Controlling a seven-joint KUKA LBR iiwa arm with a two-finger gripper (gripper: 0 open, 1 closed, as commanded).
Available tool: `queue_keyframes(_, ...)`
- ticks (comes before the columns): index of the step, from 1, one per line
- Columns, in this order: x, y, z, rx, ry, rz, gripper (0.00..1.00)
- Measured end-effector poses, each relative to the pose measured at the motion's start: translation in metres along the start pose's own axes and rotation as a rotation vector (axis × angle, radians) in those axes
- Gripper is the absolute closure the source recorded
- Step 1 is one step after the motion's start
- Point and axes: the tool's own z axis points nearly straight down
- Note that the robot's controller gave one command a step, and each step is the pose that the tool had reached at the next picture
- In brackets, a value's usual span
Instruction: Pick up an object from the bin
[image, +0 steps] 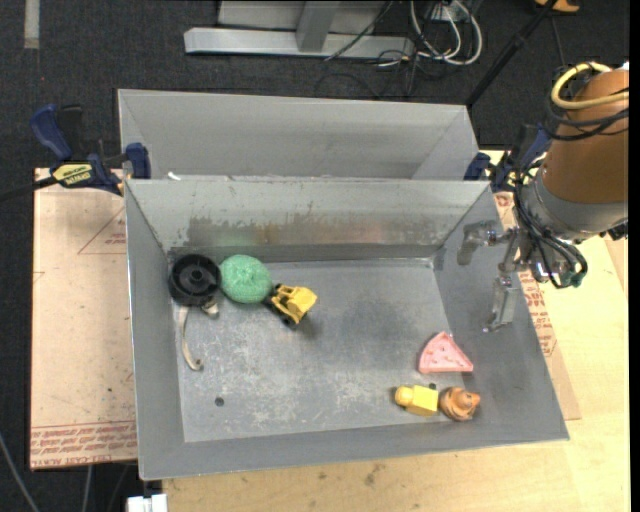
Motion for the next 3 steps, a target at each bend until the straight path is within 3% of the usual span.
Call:
queue_keyframes(1,-0.001,0.001,-0.005,0.002,-0.008,-0.004,0.0)
queue_keyframes(2,-0.002,-0.005,0.035,0.002,-0.01,-0.154,0.0)
queue_keyframes(3,-0.009,-0.01,0.068,0.003,-0.008,-0.624,0.0)
